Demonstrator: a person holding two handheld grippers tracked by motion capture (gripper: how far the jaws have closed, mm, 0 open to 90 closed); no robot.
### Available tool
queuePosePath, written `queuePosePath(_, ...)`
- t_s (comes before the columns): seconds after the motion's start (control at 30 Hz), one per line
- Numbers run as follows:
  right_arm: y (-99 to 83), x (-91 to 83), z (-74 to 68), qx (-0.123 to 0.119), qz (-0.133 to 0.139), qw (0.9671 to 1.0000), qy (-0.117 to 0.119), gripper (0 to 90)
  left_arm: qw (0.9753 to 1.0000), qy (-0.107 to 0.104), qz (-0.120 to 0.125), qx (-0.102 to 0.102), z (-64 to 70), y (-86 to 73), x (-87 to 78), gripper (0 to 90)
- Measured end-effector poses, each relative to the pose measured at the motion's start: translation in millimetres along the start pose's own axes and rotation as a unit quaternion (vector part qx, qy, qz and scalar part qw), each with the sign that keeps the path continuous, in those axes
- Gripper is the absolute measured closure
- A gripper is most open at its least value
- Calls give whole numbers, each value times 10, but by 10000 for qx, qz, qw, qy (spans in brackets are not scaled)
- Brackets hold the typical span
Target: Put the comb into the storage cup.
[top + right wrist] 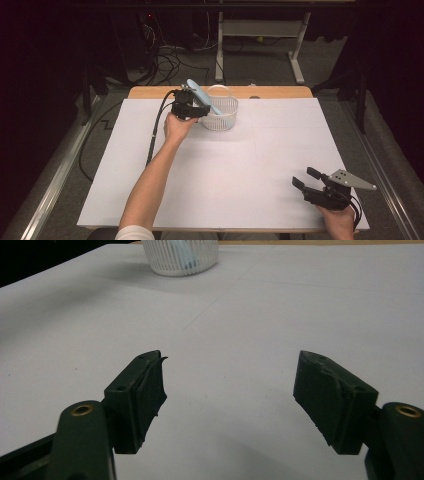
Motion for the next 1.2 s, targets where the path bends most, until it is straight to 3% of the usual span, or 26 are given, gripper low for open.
queuePosePath(0.3,4,-5,-1,-9,26,10000,6,288,10000,44,-67,53,-31,-20,-58,210)
queuePosePath(0.77,0,0,-1,20,9,10000,13,288,9999,40,121,-17,-139,-56,-207,210)
queuePosePath(1.2,0,-1,1,27,9,10000,7,288,9999,97,106,51,-198,-75,-319,210)
Point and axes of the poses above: each handheld gripper's, and its own axes: x roughly forward along the jaws, y roughly out of its top, z roughly to its right, the point moved 7 cm from there along x, roughly forward along the jaws, and after that the axes turned 5 degrees about y, right-handed, at the moved point
